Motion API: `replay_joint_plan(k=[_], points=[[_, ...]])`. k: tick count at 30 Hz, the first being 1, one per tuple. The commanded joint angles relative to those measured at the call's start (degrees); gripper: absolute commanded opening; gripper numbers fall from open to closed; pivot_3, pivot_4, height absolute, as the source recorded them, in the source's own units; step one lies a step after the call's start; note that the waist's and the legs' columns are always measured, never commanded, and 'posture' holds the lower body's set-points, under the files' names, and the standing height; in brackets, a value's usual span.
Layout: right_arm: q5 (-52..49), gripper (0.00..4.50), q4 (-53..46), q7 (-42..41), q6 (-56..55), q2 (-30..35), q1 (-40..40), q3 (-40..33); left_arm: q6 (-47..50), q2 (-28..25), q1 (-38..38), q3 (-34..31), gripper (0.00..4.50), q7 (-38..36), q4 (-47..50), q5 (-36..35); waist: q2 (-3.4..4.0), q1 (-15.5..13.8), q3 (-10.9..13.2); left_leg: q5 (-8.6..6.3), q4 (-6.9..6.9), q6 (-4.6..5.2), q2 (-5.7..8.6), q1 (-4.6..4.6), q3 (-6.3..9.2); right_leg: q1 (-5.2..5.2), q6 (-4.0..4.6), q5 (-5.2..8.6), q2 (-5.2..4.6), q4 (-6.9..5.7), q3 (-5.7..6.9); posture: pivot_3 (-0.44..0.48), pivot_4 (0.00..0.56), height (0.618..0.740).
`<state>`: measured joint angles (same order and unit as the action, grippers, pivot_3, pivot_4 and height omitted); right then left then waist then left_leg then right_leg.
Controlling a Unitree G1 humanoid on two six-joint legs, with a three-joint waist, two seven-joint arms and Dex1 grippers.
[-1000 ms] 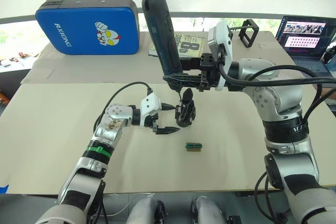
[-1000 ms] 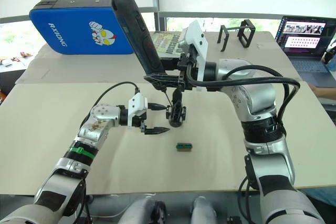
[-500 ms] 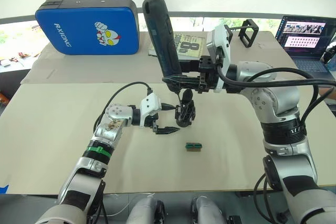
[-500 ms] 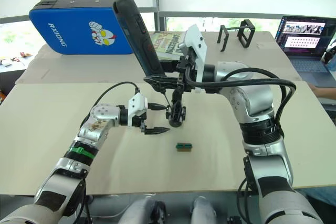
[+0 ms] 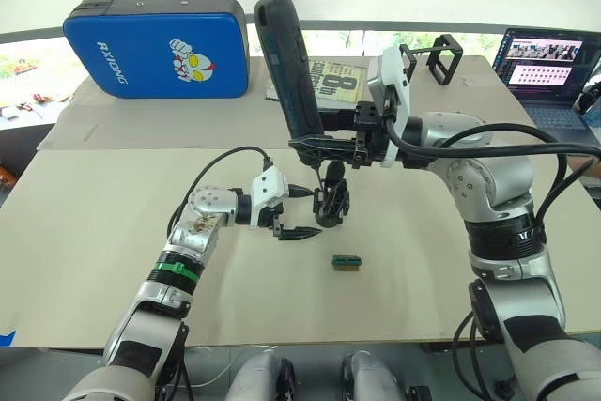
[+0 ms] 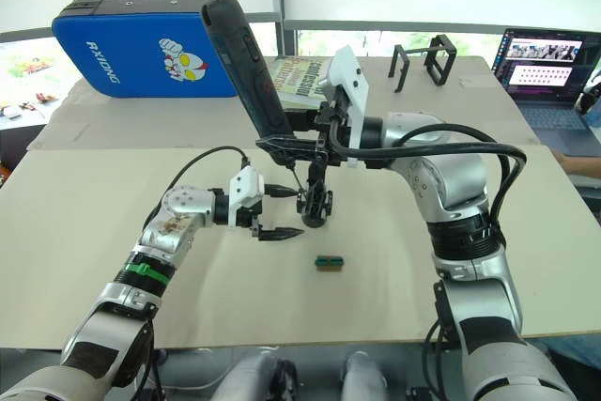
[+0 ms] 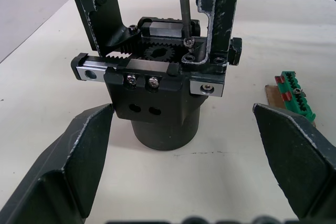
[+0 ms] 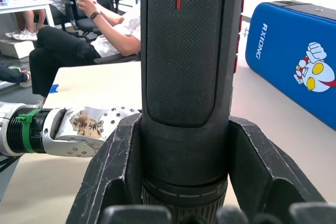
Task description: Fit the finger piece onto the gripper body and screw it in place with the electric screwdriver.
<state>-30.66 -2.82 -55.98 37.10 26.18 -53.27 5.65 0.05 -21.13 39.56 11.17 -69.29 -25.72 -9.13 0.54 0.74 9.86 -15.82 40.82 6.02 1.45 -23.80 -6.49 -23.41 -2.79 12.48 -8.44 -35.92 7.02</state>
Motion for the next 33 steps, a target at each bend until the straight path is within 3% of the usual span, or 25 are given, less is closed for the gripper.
replay_joint_plan(k=[1, 33], points=[[-2.08, 1.86, -2.69, 0.47, -0.81, -0.32, -1.22, -3.18, -0.90, 0.06, 1.15, -0.37, 4.50, -0.07, 0.46, -0.25, 0.00, -0.01, 0.00, 0.00, 0.00, 0.00, 0.00, 0.00, 0.00, 0.00, 0.00, 0.00, 0.00, 0.00, 0.00, 0.000, 0.150, 0.740], [-1.56, 1.86, -2.62, 0.36, -1.56, -0.19, -1.32, -2.82, -1.07, 0.21, 1.35, -0.37, 4.50, 0.29, 0.18, -0.13, 0.00, 0.00, 0.00, 0.00, 0.00, 0.00, 0.00, 0.00, 0.00, 0.00, 0.00, 0.00, 0.00, 0.00, 0.00, 0.000, 0.150, 0.740]])
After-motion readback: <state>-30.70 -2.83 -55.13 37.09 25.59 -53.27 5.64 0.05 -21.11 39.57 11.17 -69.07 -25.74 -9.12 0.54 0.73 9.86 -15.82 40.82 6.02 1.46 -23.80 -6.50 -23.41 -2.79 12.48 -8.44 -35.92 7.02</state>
